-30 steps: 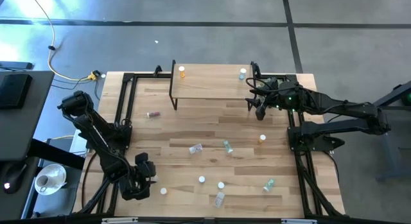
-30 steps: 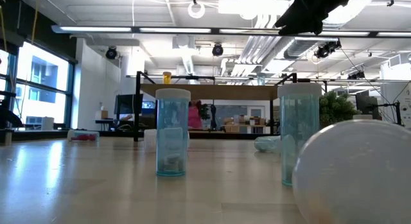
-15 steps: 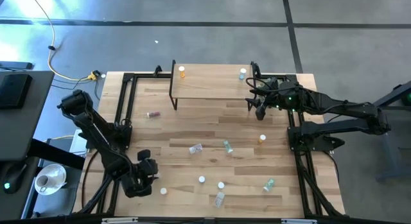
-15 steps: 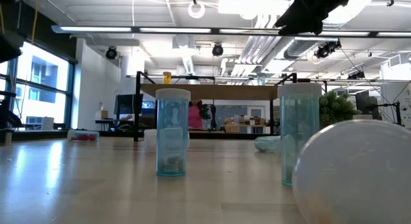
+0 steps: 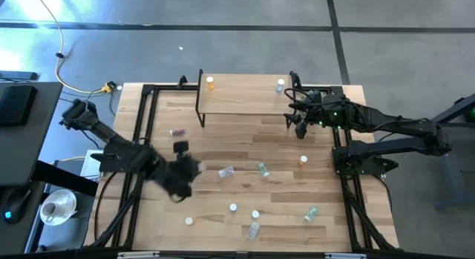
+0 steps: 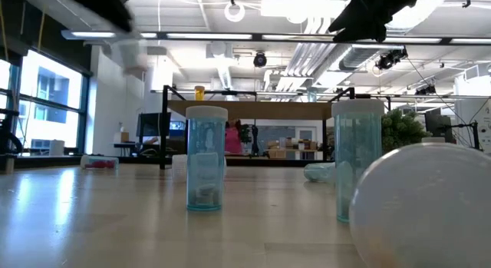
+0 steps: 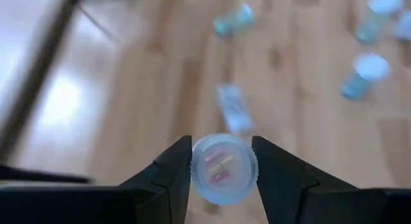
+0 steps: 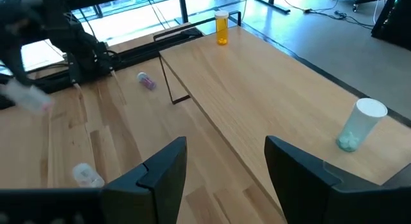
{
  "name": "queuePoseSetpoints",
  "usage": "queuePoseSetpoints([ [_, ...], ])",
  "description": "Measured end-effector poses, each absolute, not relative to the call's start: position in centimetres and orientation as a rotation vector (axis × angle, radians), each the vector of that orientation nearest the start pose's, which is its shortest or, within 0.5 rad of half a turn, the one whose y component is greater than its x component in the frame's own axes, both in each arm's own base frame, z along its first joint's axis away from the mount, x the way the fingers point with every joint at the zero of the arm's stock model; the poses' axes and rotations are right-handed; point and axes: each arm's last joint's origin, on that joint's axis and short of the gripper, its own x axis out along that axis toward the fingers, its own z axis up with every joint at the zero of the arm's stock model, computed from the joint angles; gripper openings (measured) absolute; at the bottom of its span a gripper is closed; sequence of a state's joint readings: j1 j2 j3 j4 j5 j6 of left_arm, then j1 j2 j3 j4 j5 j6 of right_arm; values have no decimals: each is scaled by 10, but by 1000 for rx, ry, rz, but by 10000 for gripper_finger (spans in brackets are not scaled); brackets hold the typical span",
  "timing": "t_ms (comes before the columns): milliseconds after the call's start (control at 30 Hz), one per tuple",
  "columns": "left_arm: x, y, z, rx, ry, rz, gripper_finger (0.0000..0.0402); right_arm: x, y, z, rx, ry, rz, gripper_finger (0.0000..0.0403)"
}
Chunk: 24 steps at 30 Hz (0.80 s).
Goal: Pick and place medicine bottles onto shelf by color
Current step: Put the bottom left transparent pill bottle on the shelf
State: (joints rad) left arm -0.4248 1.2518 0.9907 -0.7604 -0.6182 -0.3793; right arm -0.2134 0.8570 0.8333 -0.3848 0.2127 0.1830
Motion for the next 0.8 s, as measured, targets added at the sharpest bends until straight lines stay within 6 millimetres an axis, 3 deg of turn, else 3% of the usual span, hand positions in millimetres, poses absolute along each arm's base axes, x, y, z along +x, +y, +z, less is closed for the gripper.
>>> queuePoseSetpoints([
  [367, 256, 20, 343, 275, 725, 518, 134, 176, -44, 319, 203, 369, -462, 200],
  [600, 249, 83, 380, 224, 617, 659, 134, 176, -44, 318, 203, 375, -463, 200],
  [800, 237, 114, 406, 170, 521, 732, 134, 176, -44, 318, 203, 375, -463, 200],
])
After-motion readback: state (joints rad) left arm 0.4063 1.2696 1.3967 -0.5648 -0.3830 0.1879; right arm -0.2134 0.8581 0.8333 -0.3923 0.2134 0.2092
